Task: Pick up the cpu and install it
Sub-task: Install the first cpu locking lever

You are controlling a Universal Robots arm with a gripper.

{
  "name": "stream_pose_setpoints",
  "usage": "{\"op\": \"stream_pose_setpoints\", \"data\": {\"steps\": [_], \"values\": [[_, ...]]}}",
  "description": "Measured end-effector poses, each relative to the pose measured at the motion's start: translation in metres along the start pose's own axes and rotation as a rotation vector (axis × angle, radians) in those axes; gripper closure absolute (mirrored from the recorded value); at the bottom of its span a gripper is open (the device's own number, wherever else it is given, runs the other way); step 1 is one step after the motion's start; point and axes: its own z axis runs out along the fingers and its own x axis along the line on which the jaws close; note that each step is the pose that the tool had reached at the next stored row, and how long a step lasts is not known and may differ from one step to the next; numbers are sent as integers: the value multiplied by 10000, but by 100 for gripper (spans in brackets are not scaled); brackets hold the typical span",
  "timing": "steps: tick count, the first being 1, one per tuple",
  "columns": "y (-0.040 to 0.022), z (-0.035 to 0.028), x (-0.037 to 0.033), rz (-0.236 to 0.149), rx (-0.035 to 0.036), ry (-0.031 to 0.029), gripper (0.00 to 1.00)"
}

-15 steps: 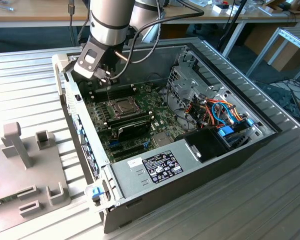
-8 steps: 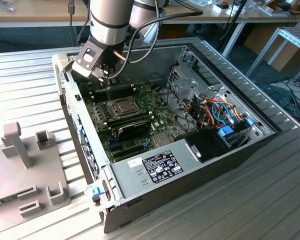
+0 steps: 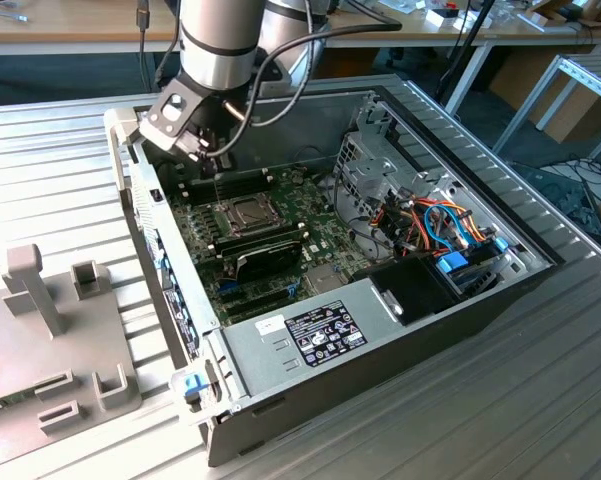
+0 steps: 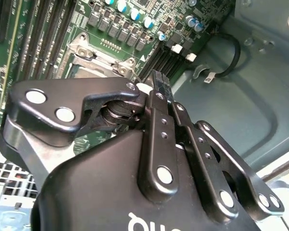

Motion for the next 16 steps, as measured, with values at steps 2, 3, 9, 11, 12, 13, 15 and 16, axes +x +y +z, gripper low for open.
{"op": "stream_pose_setpoints", "data": {"steps": [2,3,9,11,12,13,15,16], "values": [[0,0,0,191,-30,-54,89],[0,0,0,287,-45,-82,89],[0,-1,0,1072,-169,-244,89],[0,0,0,1377,-216,-264,89],[0,0,0,1511,-236,-271,89],[0,0,0,1683,-262,-279,89],[0,0,0,2018,-312,-293,89],[0,0,0,2165,-334,-297,89]]}}
